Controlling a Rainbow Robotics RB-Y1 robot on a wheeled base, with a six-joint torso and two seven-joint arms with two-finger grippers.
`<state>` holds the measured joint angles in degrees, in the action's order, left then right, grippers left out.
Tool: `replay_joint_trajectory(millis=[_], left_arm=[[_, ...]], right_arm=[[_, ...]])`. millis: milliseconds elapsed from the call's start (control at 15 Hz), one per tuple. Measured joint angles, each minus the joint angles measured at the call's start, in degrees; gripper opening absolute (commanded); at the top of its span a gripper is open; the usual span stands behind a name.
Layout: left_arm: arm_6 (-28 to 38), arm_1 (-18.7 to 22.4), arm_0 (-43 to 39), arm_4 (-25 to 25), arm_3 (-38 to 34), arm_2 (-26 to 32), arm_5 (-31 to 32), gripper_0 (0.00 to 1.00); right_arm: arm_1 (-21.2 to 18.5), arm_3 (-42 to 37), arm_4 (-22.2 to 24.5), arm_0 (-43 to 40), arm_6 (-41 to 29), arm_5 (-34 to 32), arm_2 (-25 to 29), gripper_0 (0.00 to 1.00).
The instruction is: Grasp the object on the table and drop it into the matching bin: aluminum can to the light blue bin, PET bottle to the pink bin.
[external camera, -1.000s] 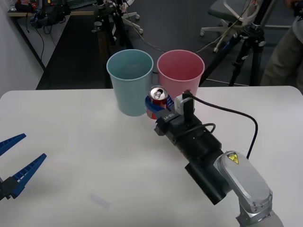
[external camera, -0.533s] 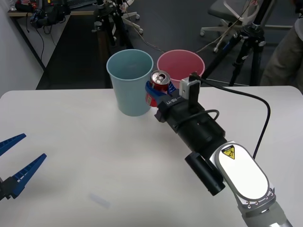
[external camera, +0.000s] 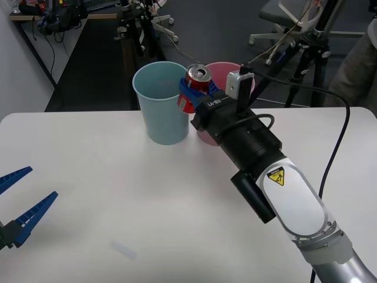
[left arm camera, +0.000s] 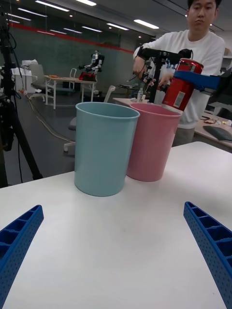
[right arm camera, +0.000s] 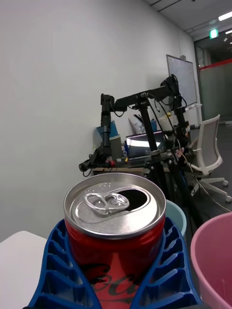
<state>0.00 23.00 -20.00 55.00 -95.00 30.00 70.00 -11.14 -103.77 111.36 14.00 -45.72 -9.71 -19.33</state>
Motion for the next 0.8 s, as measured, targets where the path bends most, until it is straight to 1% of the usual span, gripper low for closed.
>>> replay_joint_trajectory(millis=[267,467,533,800], left_arm=[[0.0,0.0,0.0,0.0,0.0,0.0,0.0,1.0],[0.0,0.0,0.0,0.0,0.0,0.0,0.0,1.0],[0.0,0.0,0.0,0.0,0.0,0.0,0.0,1.0],[0.0,0.0,-0.01,0.0,0.0,0.0,0.0,1.0]], right_arm=[[1.06,-0.99,8.55,3.1,-8.11,-2.72,1.97,0.0],[4.33,0.24,14.37,5.89,-11.45,-7.2,5.14,0.0],[5.04,1.66,15.01,7.25,-11.59,-7.5,5.63,0.0],[8.72,11.38,17.03,14.78,-11.24,-7.42,8.38,0.0]])
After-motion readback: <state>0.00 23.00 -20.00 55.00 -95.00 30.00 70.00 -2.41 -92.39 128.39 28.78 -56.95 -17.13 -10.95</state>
